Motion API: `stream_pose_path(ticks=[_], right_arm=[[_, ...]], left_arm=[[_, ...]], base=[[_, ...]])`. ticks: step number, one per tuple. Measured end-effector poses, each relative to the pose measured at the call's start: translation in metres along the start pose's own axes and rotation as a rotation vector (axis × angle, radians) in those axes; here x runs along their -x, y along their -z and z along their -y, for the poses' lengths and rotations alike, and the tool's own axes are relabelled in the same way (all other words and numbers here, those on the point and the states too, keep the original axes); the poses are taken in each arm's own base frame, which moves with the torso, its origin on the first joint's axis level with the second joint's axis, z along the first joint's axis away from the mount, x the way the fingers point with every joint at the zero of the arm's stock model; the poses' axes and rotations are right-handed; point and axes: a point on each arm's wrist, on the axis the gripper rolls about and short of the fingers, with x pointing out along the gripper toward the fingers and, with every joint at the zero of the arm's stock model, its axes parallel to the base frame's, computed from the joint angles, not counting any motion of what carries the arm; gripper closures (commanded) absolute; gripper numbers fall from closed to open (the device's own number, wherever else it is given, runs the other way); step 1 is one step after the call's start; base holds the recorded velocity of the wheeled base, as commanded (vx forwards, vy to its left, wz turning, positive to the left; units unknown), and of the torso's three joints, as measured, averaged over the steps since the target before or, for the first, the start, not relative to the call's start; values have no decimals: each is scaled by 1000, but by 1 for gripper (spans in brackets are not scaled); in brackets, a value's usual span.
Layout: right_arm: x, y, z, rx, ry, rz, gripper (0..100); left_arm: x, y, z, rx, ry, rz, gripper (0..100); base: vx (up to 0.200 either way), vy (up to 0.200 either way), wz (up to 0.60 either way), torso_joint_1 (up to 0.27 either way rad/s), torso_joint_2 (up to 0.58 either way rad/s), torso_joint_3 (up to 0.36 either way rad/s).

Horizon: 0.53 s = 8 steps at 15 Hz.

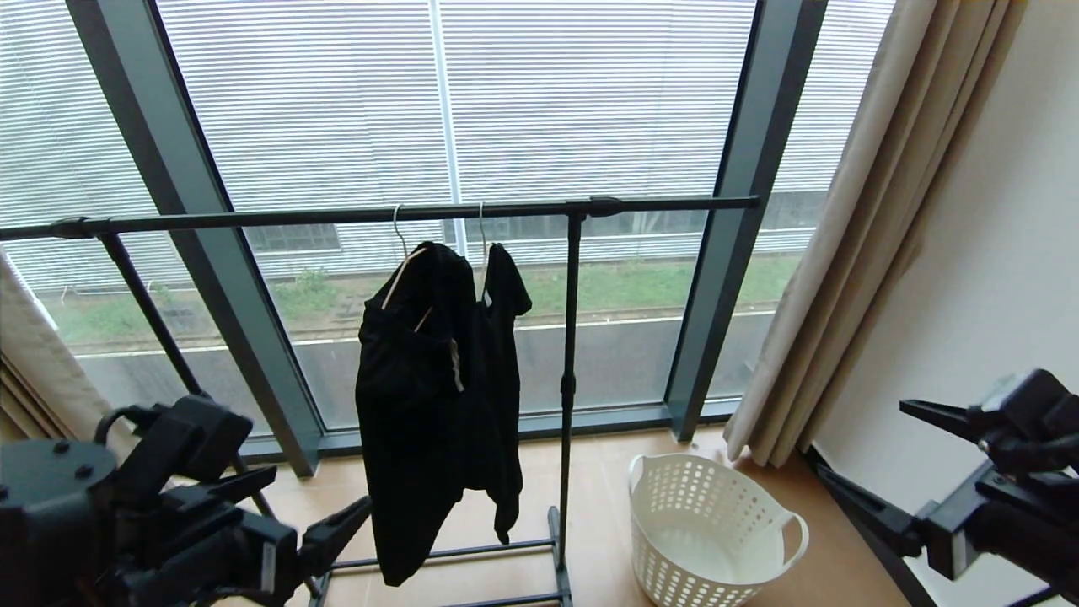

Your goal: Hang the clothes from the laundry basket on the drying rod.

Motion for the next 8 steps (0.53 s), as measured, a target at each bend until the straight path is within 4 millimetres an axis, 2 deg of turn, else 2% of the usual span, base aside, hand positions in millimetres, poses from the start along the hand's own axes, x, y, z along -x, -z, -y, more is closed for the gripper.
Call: stream_pose_path(ticks=[2, 5, 8], right_arm=[[23, 20, -6, 5, 14, 2, 0], [48, 48, -13, -7, 12, -3, 0], [66, 65, -14, -44, 35, -27, 0]], left_arm=[[25, 29, -6, -14, -59, 4, 0], [54, 51, -13, -11, -88, 34, 0], [79, 77, -21, -44, -139, -9, 0]], base=[[0, 0, 0, 0, 0, 0], [0, 0, 0, 0, 0, 0], [0, 0, 0, 0, 0, 0]])
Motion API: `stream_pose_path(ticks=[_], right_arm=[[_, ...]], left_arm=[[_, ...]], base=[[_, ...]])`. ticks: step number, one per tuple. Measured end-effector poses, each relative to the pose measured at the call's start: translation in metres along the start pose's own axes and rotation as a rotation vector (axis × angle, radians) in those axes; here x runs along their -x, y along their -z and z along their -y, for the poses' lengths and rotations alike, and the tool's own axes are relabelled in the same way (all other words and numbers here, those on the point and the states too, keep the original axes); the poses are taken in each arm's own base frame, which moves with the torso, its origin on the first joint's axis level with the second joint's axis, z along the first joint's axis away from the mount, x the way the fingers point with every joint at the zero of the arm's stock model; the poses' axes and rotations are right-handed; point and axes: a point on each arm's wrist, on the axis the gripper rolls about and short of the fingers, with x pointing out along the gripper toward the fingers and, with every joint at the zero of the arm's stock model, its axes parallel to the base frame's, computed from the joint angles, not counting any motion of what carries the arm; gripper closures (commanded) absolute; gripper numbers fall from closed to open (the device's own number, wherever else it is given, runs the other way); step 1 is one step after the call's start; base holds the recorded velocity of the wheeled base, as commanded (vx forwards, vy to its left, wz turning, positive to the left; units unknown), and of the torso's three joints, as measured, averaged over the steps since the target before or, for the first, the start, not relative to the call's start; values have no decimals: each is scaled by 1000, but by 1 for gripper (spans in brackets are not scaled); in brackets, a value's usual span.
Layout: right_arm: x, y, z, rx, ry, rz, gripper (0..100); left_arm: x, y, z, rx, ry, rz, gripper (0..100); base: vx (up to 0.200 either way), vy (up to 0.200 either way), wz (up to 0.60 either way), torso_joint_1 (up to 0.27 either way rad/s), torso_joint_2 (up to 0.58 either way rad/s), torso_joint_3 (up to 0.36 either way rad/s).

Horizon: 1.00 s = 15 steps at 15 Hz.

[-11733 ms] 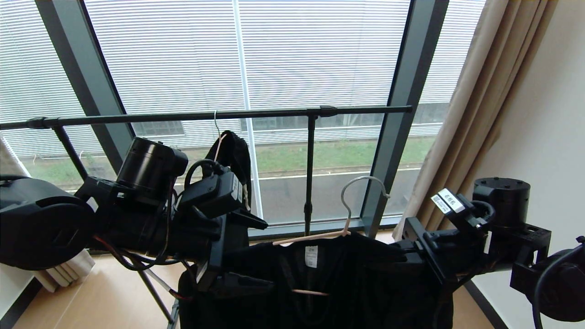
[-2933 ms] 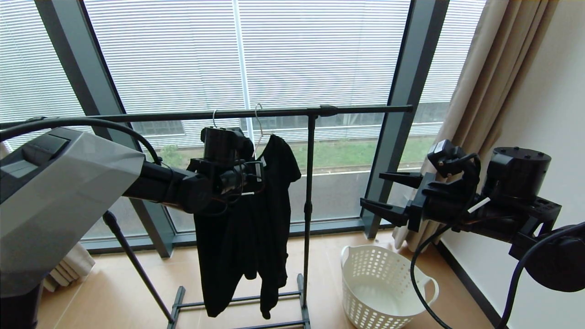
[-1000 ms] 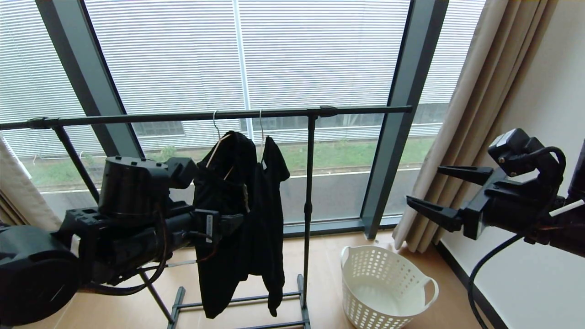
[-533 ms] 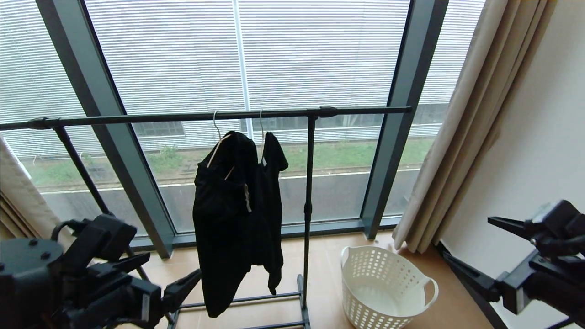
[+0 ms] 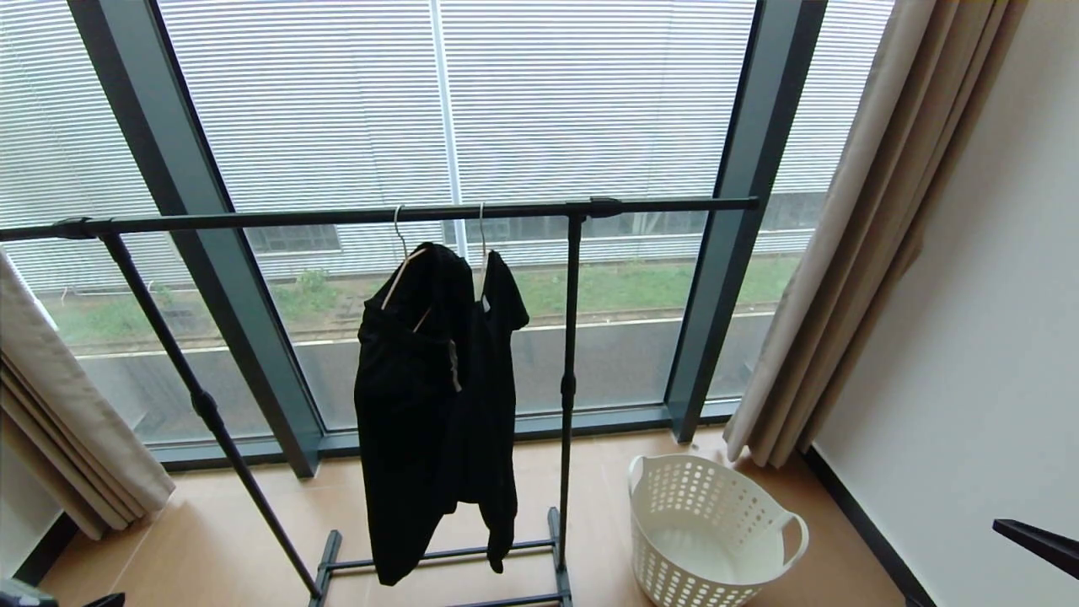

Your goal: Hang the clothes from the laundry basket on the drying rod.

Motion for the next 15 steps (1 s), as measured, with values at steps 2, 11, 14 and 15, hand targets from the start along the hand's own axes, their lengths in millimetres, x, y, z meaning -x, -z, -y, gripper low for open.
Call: stream_pose_path(ticks=[2, 11, 14, 15], right_arm=[[13, 10, 1, -22, 42, -1, 0], [60, 50, -9, -113, 337, 137, 0], [66, 51, -11, -129, 419, 214, 0], [68, 52, -12, -140, 451, 235, 0]], left_arm=[[14, 12, -6, -38, -65, 38, 0], [57, 34, -3, 54, -227, 498, 0], [57, 41, 1, 90, -126, 502, 0], [57, 42, 2, 87, -121, 508, 0]], base=[[0, 0, 0, 0, 0, 0], [0, 0, 0, 0, 0, 0], [0, 0, 0, 0, 0, 0], [0, 0, 0, 0, 0, 0]])
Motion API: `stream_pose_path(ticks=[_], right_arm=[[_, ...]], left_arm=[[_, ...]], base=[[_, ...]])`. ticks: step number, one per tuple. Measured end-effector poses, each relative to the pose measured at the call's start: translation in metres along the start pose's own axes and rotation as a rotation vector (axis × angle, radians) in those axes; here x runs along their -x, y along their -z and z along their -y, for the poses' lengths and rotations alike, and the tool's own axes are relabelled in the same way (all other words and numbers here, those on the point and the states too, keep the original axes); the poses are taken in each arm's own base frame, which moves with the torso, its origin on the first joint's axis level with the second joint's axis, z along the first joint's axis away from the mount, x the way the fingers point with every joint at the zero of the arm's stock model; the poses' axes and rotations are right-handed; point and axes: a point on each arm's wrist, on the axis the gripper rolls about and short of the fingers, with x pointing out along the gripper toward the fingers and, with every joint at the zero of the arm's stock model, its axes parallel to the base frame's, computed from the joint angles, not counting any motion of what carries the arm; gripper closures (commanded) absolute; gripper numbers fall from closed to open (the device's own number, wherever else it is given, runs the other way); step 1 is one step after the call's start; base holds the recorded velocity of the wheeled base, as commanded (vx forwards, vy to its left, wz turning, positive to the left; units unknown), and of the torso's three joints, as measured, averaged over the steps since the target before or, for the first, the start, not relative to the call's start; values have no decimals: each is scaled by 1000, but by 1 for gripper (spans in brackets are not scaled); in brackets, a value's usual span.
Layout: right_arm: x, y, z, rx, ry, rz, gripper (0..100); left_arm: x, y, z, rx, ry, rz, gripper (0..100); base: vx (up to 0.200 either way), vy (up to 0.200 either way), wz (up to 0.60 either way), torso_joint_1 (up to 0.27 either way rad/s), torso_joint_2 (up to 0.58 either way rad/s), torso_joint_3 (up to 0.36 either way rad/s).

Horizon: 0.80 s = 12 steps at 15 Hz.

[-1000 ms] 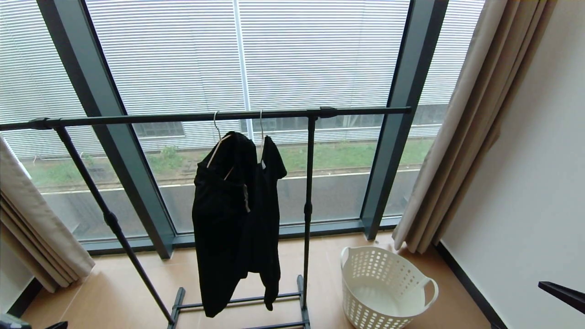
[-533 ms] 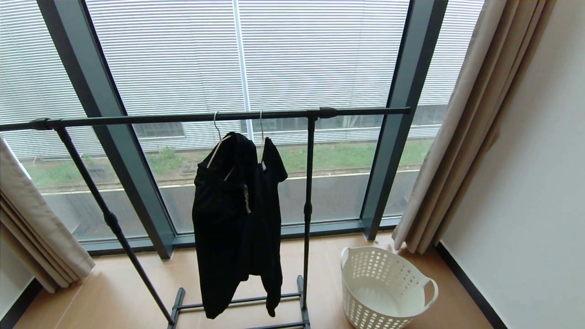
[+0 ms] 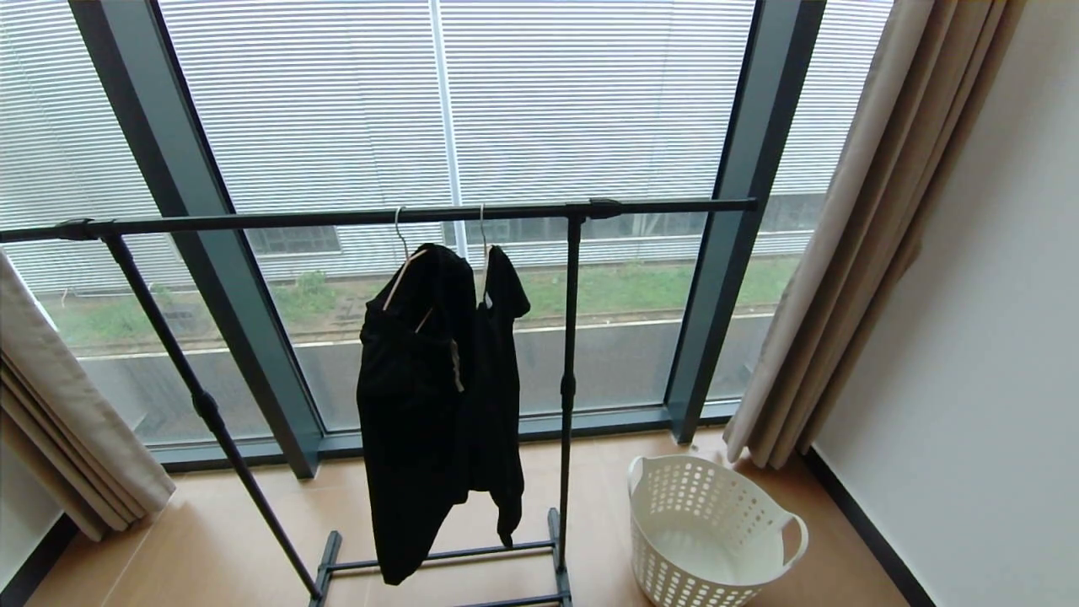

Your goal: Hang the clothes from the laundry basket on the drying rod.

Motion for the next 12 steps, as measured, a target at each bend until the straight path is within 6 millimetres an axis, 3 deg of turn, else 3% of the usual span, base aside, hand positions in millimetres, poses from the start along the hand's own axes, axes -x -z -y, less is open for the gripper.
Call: stream_pose_path(ticks=[2, 4, 12], right_arm=[[2, 2, -1, -98, -10, 16, 0], [3, 2, -4, -168, -143, 33, 0], [3, 3, -5, -185, -162, 37, 0]], left_arm=[[1, 0, 0, 0, 9, 7, 0], [1, 0, 0, 17, 3, 9, 0], [1, 0, 0, 52, 0, 11, 0]], base=[[0, 0, 0, 0, 0, 0], [0, 0, 0, 0, 0, 0], [0, 0, 0, 0, 0, 0]])
